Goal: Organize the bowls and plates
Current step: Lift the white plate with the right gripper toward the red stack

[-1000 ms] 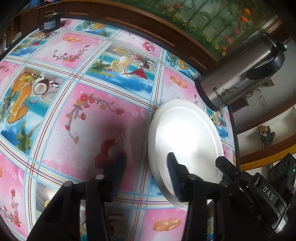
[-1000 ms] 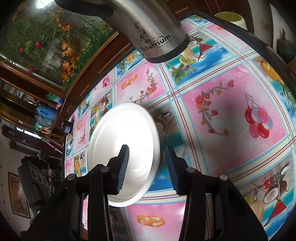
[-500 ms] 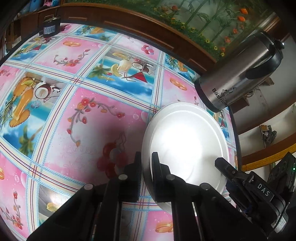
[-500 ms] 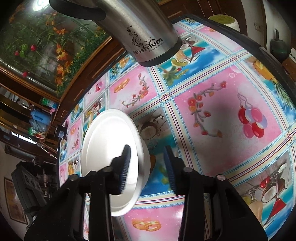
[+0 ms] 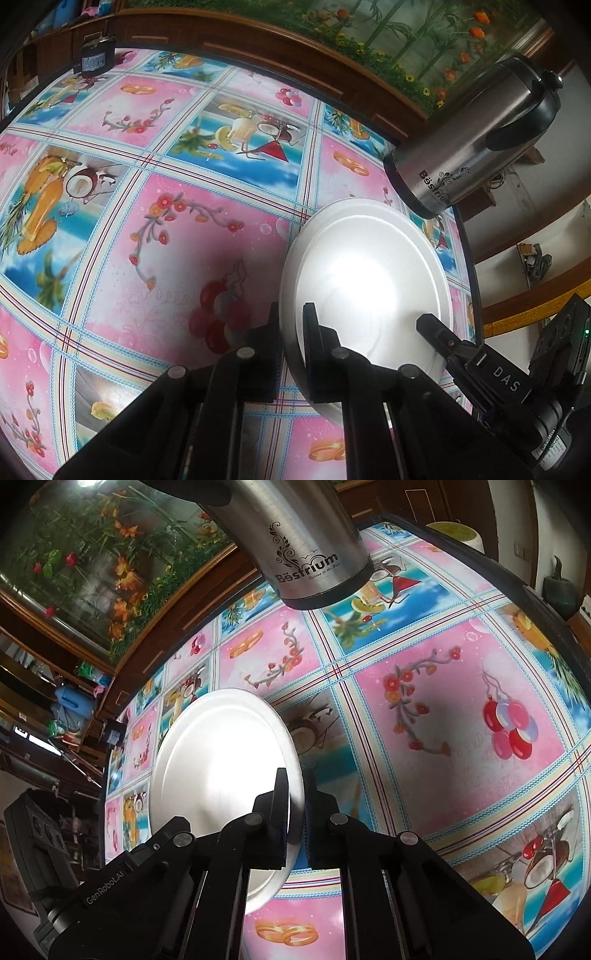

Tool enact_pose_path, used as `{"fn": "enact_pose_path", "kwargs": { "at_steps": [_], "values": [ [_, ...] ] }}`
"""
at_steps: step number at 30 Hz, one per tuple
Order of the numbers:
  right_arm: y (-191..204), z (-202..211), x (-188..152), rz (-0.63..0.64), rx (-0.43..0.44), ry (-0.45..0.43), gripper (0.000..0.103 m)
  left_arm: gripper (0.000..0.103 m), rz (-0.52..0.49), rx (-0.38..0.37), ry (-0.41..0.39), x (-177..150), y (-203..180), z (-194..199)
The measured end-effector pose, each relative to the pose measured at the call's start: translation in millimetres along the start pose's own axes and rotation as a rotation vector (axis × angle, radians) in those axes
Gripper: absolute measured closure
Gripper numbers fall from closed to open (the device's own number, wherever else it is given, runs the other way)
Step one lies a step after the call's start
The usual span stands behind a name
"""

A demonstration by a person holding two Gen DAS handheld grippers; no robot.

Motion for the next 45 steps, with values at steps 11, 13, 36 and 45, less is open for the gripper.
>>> {"fn": "enact_pose_path", "kwargs": {
  "at_steps": [11, 13, 36, 45],
  "values": [
    [6, 7, -1, 0.020, -0.010, -0.026, 0.097, 0.095, 0.002, -0.002, -0.011, 0, -2, 6],
    [5, 9, -2, 0.016, -0.005, -0.021, 0.097, 0.095, -0.001, 0.001, -0.012, -1, -2, 8],
    [6, 116, -78, 0.033, 0.060, -0.060, 0.097, 0.095, -0.140, 0.077, -0.063, -69, -19, 101],
    [38, 173, -113, 0.091, 0.107, -0.116, 0.097, 0.094, -0.171, 0.095, -0.151, -96, -8, 174]
  ]
}}
Point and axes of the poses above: each gripper's, at about its wrist camera, not at the fingertips, and z roughly against the way its jaws point, y to its left, x to its top, the point moved 5 cm from there along -z, roughly the way its jaws point, and after that the axes turned 4 degrees about -y, right-handed, at the moved point
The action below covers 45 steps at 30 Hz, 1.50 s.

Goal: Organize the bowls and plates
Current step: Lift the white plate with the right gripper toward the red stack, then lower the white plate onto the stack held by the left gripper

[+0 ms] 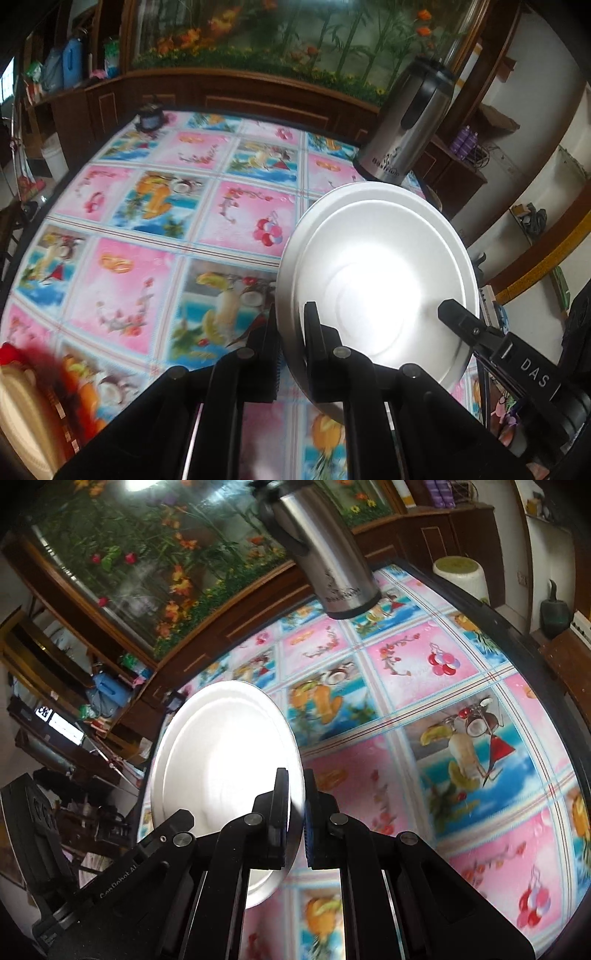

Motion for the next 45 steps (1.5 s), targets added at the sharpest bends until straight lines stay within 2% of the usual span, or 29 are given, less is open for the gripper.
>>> {"fn": "enact_pose_path", "kwargs": {
  "at_steps": [10, 22, 33, 45],
  "values": [
    [70, 36, -32, 0.093, 0.082, -0.027, 0.097, 0.093, 0.031, 0.040, -0.114, -10, 45, 75],
    [160, 29, -95, 0.229, 0.172, 0.041, 0.097, 0.092, 0.069, 0.190, -0.239, -37, 129, 142],
    [231, 13, -154, 0.365, 0.221, 0.106, 0.096, 0.092, 0.150, 0.293, -0.284, -54, 193, 173],
    [262, 0, -199, 0.434, 0.223, 0.165, 0.095, 0.093, 0.207, 0.331, -0.273, -75, 232, 183]
  ]
}}
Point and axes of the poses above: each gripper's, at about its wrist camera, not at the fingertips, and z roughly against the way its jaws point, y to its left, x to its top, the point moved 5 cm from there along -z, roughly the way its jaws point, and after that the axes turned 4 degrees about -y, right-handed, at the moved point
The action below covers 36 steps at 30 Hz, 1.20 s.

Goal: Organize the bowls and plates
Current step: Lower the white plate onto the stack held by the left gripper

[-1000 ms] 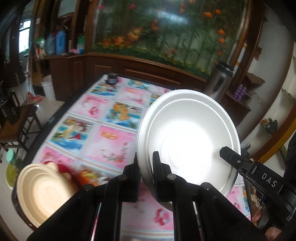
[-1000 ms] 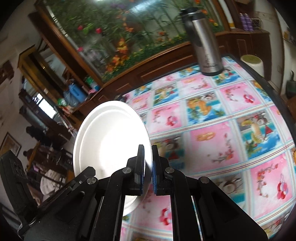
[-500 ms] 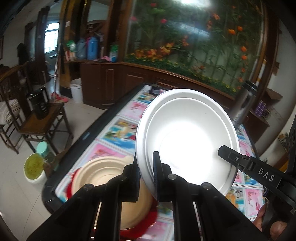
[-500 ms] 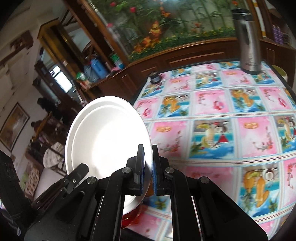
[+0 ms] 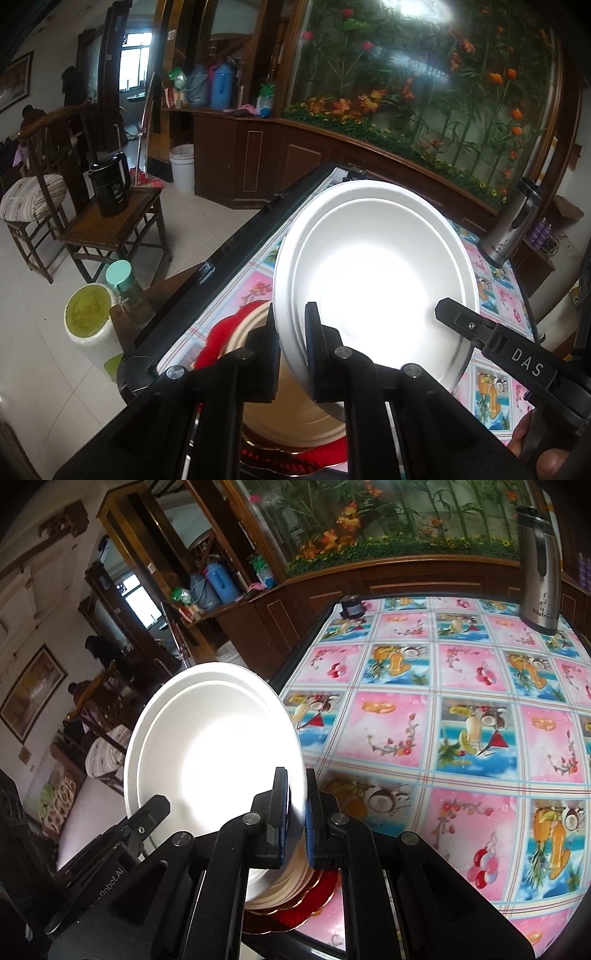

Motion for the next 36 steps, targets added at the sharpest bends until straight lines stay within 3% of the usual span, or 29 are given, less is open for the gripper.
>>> {"fn": "enact_pose_path", "kwargs": {
  "at_steps": [8, 13, 36],
  "values": [
    [1, -30, -33, 0.007, -0.003, 0.108, 0.095, 0.092, -0.027, 0.023, 0.112, -22, 18, -20],
    [1, -41, -45, 0.015, -0.006, 0.148, 0.094, 0.092, -0.043, 0.040, 0.142, -29, 25, -24],
    [-2, -57, -58, 0.007, 0.030, 0.214, 0.095, 0.086, -0.061, 0.036, 0.240, -50, 36, -33]
  ]
}}
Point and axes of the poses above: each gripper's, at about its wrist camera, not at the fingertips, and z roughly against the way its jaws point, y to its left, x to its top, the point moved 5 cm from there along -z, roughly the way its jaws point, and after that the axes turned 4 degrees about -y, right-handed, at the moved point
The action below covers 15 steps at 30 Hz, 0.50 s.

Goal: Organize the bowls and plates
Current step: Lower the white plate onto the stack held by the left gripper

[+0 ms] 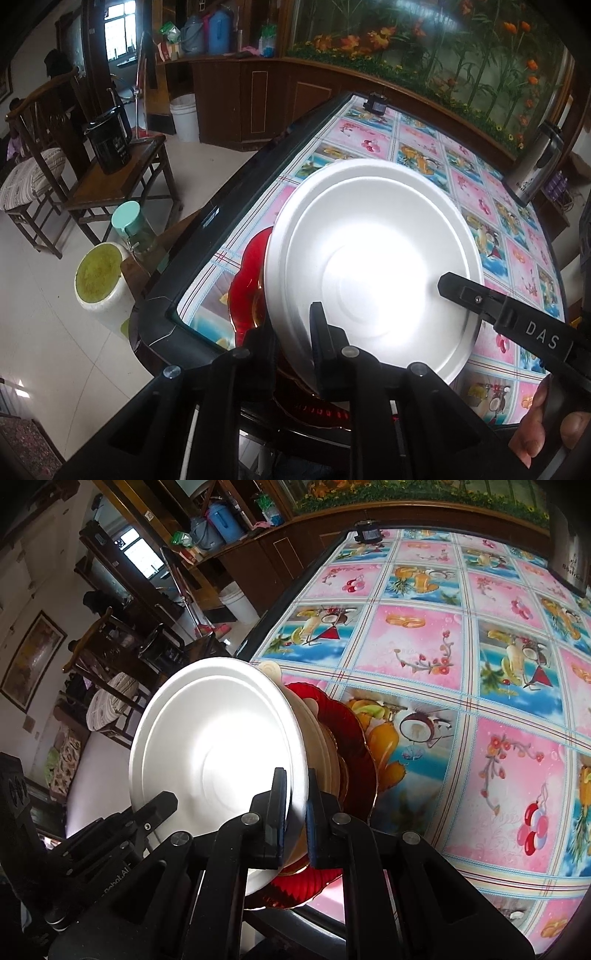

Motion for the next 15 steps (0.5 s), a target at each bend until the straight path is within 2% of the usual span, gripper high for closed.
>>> {"fn": "enact_pose_path", "kwargs": {
  "at_steps": [2, 5, 7, 9, 15],
  "values": [
    [-1, 0, 1, -0.002, 0.002, 0.002, 0.095, 0.084, -0.012, 0.004, 0.004, 0, 0, 1],
    [-2, 0, 2, -0.011, 0.020, 0.012, 0.095, 0.072, -0.014, 0.022, 0.004, -1, 2, 2],
    [-2, 3, 3, -0.003, 0.021, -0.002, 0.095, 0.059, -0.011, 0.022, -0.003, -1, 3, 5],
    [-2, 7, 5, 0.004, 0.023, -0.013, 0.094, 0.054, -0.024, 0.031, -0.014, -1, 4, 9],
    [-11, 22, 17, -0.032, 0.085, -0.057, 0.094, 0.048, -0.043, 0.065, -0.065, 1, 9, 27]
  ]
}}
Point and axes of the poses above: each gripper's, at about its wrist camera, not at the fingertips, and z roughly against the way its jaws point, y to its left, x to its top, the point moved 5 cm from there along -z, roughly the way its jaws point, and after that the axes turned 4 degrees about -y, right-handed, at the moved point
